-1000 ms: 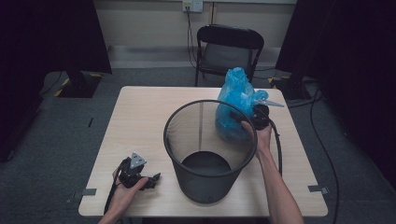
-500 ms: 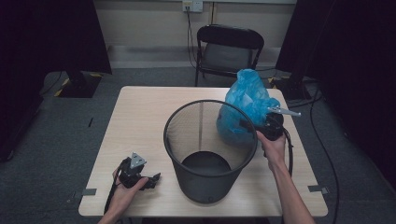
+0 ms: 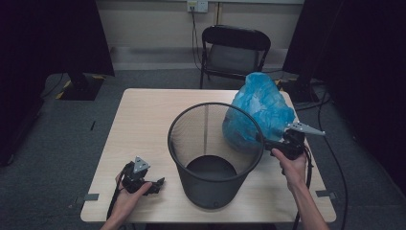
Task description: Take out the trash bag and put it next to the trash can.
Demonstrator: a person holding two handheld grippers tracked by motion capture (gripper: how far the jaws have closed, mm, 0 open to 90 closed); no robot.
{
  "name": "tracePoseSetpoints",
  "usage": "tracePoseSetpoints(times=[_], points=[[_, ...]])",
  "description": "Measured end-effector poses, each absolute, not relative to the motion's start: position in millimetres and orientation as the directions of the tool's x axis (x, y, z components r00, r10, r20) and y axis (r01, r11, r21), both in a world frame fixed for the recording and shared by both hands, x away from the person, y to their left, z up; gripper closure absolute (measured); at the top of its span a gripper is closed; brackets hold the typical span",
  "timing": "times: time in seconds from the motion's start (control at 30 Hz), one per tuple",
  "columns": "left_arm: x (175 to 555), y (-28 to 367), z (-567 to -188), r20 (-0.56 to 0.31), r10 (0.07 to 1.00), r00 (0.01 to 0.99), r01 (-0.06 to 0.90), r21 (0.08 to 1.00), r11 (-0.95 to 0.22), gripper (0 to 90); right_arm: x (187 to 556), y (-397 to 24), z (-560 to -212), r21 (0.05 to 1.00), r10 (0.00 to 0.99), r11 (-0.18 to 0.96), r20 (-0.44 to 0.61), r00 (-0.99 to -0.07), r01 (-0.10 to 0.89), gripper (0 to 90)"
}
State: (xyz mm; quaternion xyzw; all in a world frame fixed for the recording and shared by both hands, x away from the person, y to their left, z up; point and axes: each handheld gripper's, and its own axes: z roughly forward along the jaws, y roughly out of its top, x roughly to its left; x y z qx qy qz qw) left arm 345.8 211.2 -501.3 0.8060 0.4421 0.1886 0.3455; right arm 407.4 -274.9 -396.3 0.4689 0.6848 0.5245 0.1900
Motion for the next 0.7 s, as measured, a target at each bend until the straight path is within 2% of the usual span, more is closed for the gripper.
tracePoseSetpoints(times=[0.23,0.33,0.7], points=[[345.9,211.4,-501.3,0.0,0.842,0.54,0.581,0.724,-0.373,6.8,388.9,-279.6,-396.1,0.898,0.838,0.016,0.228,-0.496,0.44,17.1],[345.8,211.2,-501.3,-0.001,0.843,0.538,0.582,0.724,-0.371,6.8,378.2,-281.7,-397.8,0.906,0.857,0.044,0.182,-0.483,0.421,17.5],[345.9,211.3,-501.3,0.0,0.842,0.539,0.581,0.724,-0.372,6.8,347.8,-291.6,-429.6,0.862,0.873,0.109,0.155,-0.462,0.495,18.7]])
